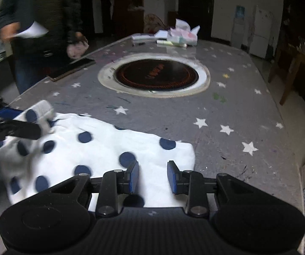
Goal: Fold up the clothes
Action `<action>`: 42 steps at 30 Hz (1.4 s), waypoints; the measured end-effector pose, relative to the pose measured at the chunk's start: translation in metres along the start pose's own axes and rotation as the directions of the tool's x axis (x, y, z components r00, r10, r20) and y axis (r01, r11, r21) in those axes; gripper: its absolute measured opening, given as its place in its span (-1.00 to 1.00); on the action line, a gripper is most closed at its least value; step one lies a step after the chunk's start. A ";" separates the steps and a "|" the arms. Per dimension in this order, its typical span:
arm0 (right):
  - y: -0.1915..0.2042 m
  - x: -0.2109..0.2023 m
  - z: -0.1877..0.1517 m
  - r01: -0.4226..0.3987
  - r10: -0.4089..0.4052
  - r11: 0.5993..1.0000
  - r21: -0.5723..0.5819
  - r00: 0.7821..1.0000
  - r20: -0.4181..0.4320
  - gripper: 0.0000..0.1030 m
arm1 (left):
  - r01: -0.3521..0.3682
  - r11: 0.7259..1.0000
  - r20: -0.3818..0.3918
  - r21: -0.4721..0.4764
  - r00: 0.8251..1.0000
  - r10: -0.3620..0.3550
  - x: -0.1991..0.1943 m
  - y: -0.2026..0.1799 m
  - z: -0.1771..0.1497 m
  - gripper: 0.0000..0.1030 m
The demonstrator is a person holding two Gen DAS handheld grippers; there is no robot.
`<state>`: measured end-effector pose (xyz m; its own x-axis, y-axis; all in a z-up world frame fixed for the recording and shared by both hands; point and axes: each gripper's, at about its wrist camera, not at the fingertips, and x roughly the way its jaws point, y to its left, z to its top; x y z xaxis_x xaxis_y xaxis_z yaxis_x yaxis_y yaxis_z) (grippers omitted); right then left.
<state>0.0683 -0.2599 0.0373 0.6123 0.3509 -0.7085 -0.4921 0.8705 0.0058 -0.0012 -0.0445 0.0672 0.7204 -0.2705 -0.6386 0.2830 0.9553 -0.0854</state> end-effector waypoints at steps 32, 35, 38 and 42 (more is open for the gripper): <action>0.063 -0.067 -0.053 -0.077 0.079 0.988 -0.132 0.997 0.014 -0.27 | -0.015 0.996 -0.018 -0.093 1.000 0.014 0.014 0.024 -0.007 -0.51; 0.067 -0.076 -0.047 -0.086 0.094 0.986 -0.144 0.995 0.046 -0.27 | -0.017 0.994 0.002 -0.105 1.000 0.018 0.001 0.028 -0.006 -0.42; 0.083 -0.083 -0.039 -0.120 0.138 0.971 -0.205 0.988 0.073 -0.27 | -0.024 0.994 0.008 -0.110 1.000 0.025 -0.009 0.031 -0.009 -0.38; 0.109 -0.078 -0.032 -0.167 0.193 0.941 -0.295 0.979 0.062 -0.27 | -0.036 0.993 0.002 -0.111 0.999 0.037 -0.017 0.034 -0.016 -0.30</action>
<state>-0.0533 -0.2032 0.0703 0.5429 0.5335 -0.6486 -0.7478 0.6586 -0.0841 -0.0138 -0.0053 0.0629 0.7317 -0.2353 -0.6397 0.1845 0.9719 -0.1464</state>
